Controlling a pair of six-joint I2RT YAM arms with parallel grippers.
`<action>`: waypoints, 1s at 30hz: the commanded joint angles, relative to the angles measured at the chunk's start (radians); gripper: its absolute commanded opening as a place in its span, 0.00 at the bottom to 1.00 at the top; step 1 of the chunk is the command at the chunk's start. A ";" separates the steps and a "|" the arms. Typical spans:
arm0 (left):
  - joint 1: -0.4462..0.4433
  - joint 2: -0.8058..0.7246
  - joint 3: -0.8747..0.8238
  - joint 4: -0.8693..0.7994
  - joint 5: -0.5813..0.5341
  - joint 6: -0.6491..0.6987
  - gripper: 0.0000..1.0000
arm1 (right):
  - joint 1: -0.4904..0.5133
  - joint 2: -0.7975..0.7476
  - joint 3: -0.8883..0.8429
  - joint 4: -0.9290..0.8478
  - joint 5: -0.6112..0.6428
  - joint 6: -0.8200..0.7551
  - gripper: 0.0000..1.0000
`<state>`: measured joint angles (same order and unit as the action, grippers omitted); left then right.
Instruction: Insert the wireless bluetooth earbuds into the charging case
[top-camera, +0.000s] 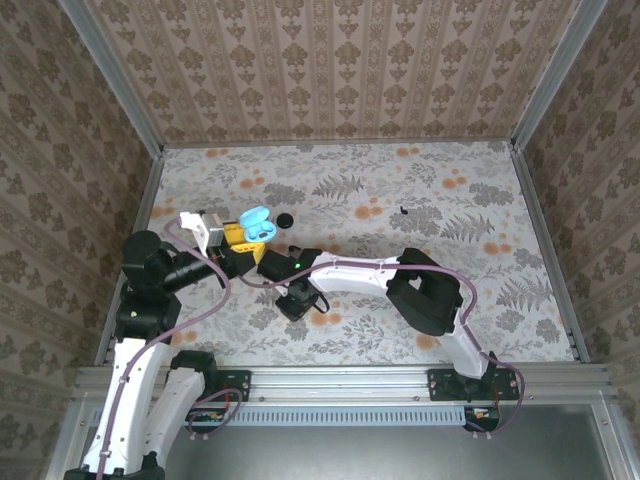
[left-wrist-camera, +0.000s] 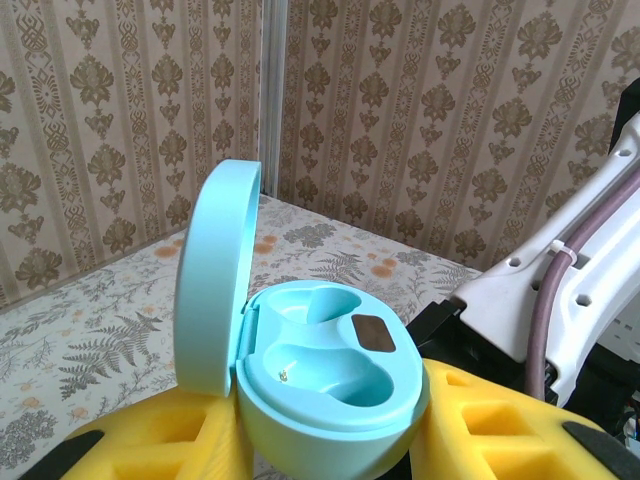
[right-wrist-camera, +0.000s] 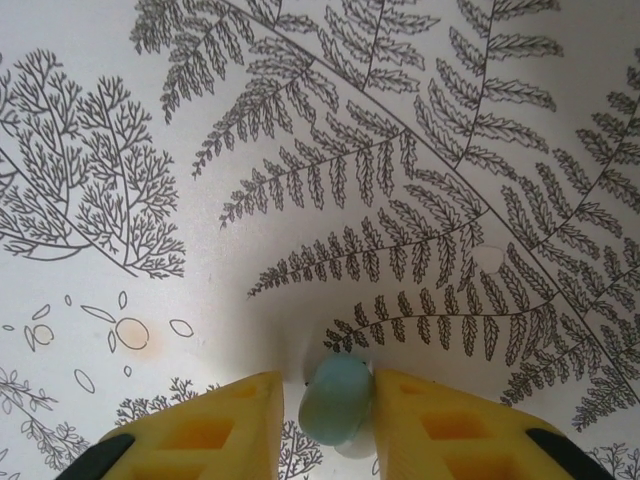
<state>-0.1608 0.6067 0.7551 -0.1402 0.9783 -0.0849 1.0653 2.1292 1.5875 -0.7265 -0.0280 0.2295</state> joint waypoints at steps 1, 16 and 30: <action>0.011 -0.004 0.007 0.020 0.000 0.004 0.38 | 0.005 0.019 0.019 -0.045 0.032 -0.013 0.26; 0.010 0.045 -0.018 0.098 0.010 -0.024 0.38 | -0.117 -0.175 -0.233 0.234 -0.110 0.164 0.15; -0.058 0.115 -0.085 0.225 -0.015 -0.069 0.38 | -0.353 -0.486 -0.543 0.531 -0.263 0.388 0.14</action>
<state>-0.1921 0.7101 0.6754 0.0334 0.9737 -0.1570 0.7380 1.7065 1.0714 -0.2703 -0.2340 0.5545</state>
